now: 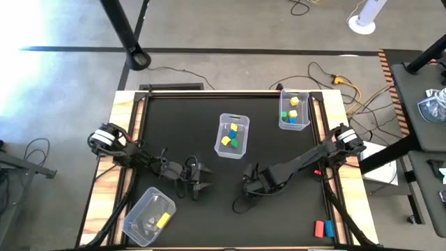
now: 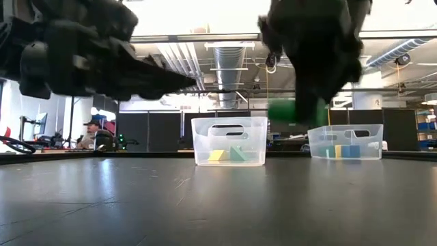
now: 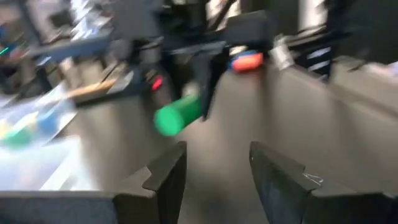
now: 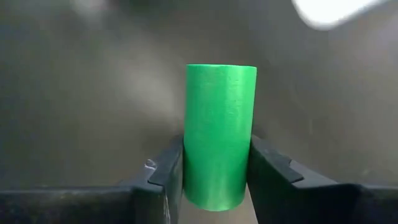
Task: Sort blocks by size
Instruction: Put the green cylindrical block into the bottom transparent bin
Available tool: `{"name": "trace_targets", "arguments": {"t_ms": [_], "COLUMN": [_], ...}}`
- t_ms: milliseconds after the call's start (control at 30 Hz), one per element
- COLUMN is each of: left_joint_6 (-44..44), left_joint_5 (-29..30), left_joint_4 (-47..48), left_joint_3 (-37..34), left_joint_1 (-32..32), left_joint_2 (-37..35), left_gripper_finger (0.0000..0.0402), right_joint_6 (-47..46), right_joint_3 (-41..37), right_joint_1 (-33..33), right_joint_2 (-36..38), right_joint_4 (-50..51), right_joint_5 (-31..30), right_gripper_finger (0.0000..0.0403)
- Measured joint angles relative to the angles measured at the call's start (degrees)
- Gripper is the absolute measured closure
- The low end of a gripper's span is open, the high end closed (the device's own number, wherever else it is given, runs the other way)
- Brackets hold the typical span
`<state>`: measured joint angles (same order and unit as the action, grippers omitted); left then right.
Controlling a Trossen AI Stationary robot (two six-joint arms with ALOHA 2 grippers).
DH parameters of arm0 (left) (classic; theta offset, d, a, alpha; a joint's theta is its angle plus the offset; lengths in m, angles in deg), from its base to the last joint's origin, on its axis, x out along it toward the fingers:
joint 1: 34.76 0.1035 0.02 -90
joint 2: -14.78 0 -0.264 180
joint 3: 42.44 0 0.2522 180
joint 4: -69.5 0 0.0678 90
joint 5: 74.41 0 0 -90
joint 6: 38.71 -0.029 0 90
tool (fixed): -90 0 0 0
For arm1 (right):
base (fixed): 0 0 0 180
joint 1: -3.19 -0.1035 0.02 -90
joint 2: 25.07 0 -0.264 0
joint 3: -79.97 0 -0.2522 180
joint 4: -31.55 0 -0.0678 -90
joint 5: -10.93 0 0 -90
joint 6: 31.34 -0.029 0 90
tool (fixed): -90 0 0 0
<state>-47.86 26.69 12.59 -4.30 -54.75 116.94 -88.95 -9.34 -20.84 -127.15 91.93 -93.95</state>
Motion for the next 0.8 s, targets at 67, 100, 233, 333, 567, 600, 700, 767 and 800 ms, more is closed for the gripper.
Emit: {"name": "trace_targets", "arguments": {"t_ms": [67,100,233,333,567,600,700,767,800], "left_joint_6": [-0.7,-0.8,3.1,6.5,8.4,7.6,7.1,7.2,7.2], "left_joint_5": [-3.8,-5.7,-11.5,-12.1,-10.9,-11.8,-15.1,-15.4,-15.5], "left_joint_4": [-3.6,-5.3,-10.6,-11.5,-12.2,-12.6,-16.0,-19.3,-19.5], "left_joint_3": [-0.6,-1.3,-2.4,-1.8,2.3,3.0,5.6,6.7,7.7], "left_joint_1": [0.0,0.0,0.8,1.3,1.5,1.5,1.4,1.3,1.4], "left_joint_2": [0.3,0.3,0.3,0.3,1.8,2.2,4.3,5.7,6.5], "left_gripper_finger": [0.024,0.024,0.0237,0.0219,0.0143,0.0135,0.0122,0.0121,0.0121], "right_joint_6": [1.7,2.6,5.2,10.9,28.3,30.5,33.3,34.4,34.6], "right_joint_3": [2.3,3.3,4.2,3.2,2.9,2.9,3.1,3.0,3.0], "right_joint_1": [-1.9,-3.1,-7.9,-10.7,-12.3,-12.2,-11.5,-11.3,-11.3], "right_joint_2": [0.0,0.0,-0.5,-0.8,-1.6,-1.7,-2.1,-2.1,-2.1], "right_joint_4": [0.2,-0.8,-6.0,-14.0,-32.9,-33.8,-36.4,-36.9,-37.2], "right_joint_5": [-4.6,-7.5,-18.9,-26.6,-33.5,-34.1,-34.3,-34.4,-34.5], "right_gripper_finger": [0.027,0.0269,0.0274,0.0275,0.0273,0.0273,0.0273,0.0273,0.0273]}}
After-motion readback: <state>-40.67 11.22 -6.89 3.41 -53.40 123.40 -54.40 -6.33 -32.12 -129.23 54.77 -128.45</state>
